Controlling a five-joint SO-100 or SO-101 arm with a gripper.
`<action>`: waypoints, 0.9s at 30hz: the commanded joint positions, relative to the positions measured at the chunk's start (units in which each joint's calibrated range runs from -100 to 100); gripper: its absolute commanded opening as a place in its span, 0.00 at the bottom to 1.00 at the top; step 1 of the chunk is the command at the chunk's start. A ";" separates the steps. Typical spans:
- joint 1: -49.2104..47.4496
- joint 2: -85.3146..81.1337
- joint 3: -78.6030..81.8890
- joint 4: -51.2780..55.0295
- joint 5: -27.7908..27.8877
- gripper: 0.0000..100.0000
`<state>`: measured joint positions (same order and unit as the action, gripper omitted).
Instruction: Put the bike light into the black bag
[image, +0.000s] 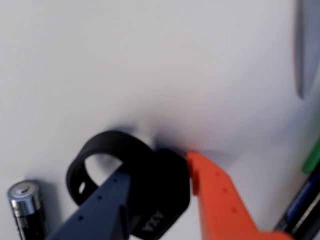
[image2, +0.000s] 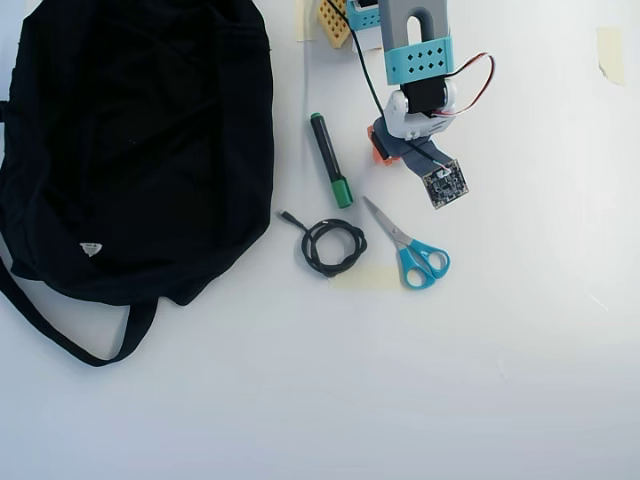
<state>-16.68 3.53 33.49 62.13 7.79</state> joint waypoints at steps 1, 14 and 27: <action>-0.15 -0.37 0.02 -0.54 0.29 0.02; 0.15 -3.20 -2.22 0.32 0.02 0.02; -1.20 -11.50 -11.21 20.73 -2.60 0.02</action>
<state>-17.19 -4.11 26.65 78.02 5.45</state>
